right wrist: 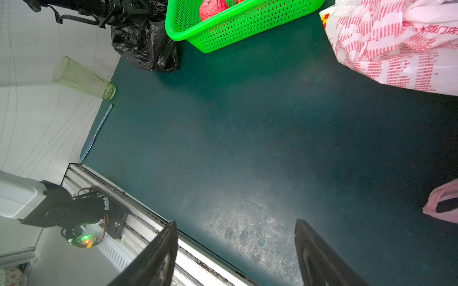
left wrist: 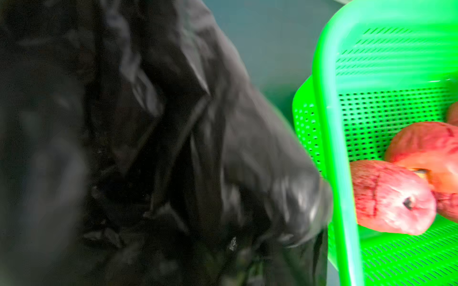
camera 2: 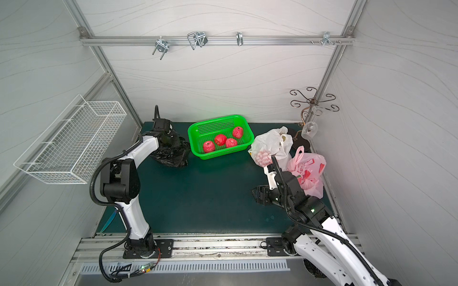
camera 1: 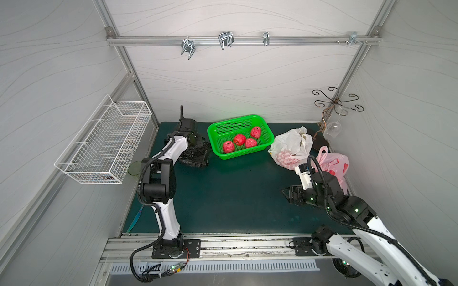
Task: Untie the knot of a plastic bag & take out the apple
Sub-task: Place the plastic bag at the center of the board, then move the plastic bag to the center of the board.
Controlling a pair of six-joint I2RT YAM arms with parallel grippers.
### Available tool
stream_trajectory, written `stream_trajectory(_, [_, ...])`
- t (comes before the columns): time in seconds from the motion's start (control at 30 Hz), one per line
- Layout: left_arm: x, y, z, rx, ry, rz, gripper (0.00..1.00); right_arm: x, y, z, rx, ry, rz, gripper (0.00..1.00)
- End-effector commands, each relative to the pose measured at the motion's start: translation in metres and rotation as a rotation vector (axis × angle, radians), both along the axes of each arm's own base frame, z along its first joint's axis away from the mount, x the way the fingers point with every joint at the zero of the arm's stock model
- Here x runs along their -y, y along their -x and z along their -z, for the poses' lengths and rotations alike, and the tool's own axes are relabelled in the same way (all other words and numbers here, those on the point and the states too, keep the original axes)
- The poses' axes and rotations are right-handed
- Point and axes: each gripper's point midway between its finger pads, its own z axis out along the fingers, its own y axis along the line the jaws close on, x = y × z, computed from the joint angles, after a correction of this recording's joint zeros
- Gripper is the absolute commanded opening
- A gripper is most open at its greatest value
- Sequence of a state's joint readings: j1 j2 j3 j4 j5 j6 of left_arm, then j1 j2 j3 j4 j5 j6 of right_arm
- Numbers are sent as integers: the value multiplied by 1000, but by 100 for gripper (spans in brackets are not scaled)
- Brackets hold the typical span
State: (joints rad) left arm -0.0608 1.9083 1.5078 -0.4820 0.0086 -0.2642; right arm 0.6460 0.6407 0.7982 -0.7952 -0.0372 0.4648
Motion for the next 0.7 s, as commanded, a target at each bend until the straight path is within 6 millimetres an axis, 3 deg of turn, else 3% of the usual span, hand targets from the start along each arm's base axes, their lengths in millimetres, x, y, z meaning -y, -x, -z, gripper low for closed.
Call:
stream_trajectory(0.0, [5,-1,-53,142,39,-1,66,11,-11,-2,10,44,60,76])
stream_trajectory(0.23, [35,32,-131,244,178,51,68,23,-43,-13,-75,-20,141,78])
stream_trajectory(0.33, [61,45,-167,269,262,150,67,48,-55,-8,-131,-24,296,83])
stream_trajectory(0.43, [97,57,-195,303,334,279,68,96,-58,-4,-128,36,558,91])
stream_trajectory(0.5, [122,63,-203,314,390,371,68,129,-57,-6,-91,107,718,99])
stream_trajectory(0.57, [146,67,-202,297,479,427,64,152,-55,-9,-51,171,829,99])
stream_trajectory(0.67, [175,75,-193,289,584,495,61,157,-60,6,-74,197,860,99])
